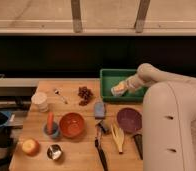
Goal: Place towel in metal cup
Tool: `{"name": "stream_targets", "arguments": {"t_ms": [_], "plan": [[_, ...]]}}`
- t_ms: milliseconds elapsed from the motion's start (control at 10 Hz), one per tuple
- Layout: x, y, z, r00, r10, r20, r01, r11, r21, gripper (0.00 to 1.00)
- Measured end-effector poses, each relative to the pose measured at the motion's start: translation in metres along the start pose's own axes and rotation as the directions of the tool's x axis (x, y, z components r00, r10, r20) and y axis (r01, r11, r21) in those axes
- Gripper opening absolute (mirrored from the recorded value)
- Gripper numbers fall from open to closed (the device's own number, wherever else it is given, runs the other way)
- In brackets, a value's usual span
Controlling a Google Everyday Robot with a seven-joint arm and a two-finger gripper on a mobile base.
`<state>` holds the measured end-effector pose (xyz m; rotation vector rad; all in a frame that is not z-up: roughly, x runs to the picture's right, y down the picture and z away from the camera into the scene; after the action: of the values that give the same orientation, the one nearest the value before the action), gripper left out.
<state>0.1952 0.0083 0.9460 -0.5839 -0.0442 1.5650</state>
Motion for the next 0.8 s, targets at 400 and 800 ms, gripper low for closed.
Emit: {"name": "stream_targets", "arguments": {"t_ms": [400, 800], "plan": [[-0.014, -0.014, 0.022, 1.0, -0.007, -0.028, 0.007, 1.0, -0.011, 0.74], [-0.012, -0.014, 0.038, 0.998, -0.018, -0.055, 0.017, 1.0, -0.021, 0.54]]}}
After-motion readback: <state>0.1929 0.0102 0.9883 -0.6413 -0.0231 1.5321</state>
